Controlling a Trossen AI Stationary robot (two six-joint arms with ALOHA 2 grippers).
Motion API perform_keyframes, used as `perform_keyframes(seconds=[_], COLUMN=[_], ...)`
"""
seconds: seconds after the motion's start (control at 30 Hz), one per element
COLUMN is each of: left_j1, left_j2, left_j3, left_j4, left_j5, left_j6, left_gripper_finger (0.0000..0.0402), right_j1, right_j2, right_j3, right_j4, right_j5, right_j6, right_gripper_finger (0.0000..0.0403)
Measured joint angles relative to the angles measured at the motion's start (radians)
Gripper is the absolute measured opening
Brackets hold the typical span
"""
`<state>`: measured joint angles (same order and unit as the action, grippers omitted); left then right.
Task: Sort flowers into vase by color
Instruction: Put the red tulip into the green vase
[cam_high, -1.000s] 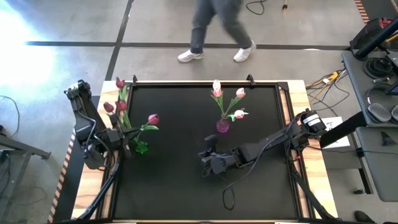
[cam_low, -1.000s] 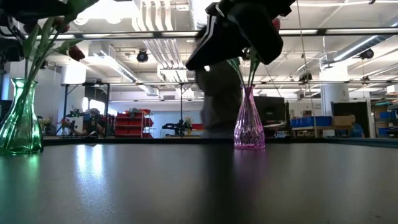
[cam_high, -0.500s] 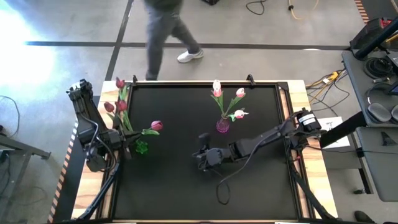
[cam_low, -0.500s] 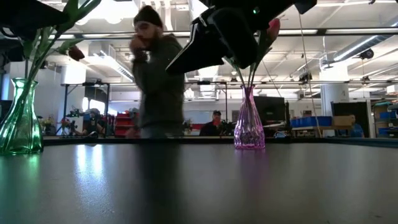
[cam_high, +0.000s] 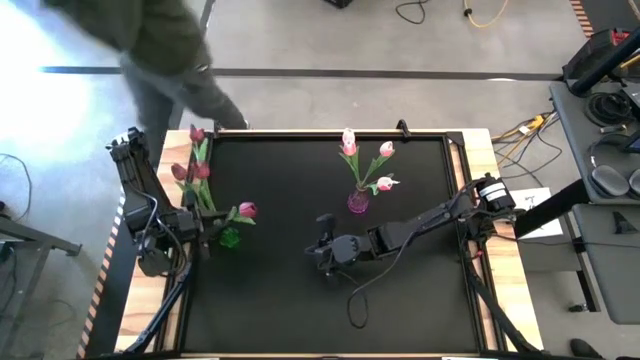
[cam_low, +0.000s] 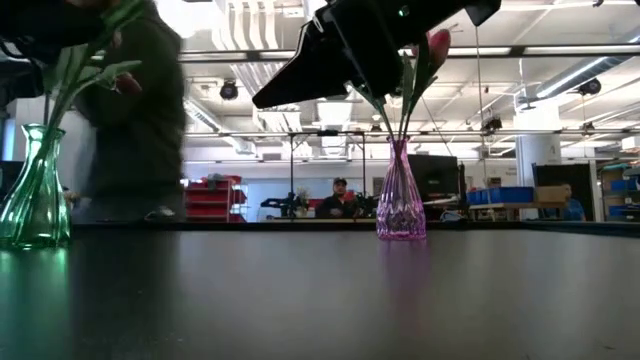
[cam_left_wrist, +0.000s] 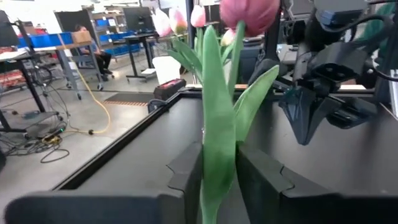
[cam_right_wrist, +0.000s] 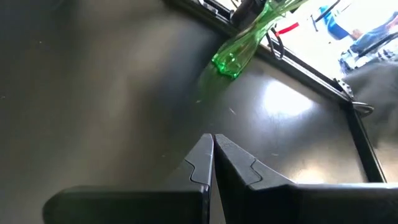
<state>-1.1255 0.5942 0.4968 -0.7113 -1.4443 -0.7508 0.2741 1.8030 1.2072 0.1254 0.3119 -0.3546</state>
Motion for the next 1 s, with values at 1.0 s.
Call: perform_keyframes(seconds=[1.0], left_j1=[0.0], left_j2=[-0.006], left_j3=[0.364], left_j4=[-0.054], left_j5=[0.157], left_j6=[0.436], left_gripper_finger=[0.0155], right_j1=[-0.014], right_j2=[-0.001], right_j3=[0.0], right_j4=[0.022], right_j5=[-0.002], right_j6=[-0.024], right_gripper_finger=[0.0009])
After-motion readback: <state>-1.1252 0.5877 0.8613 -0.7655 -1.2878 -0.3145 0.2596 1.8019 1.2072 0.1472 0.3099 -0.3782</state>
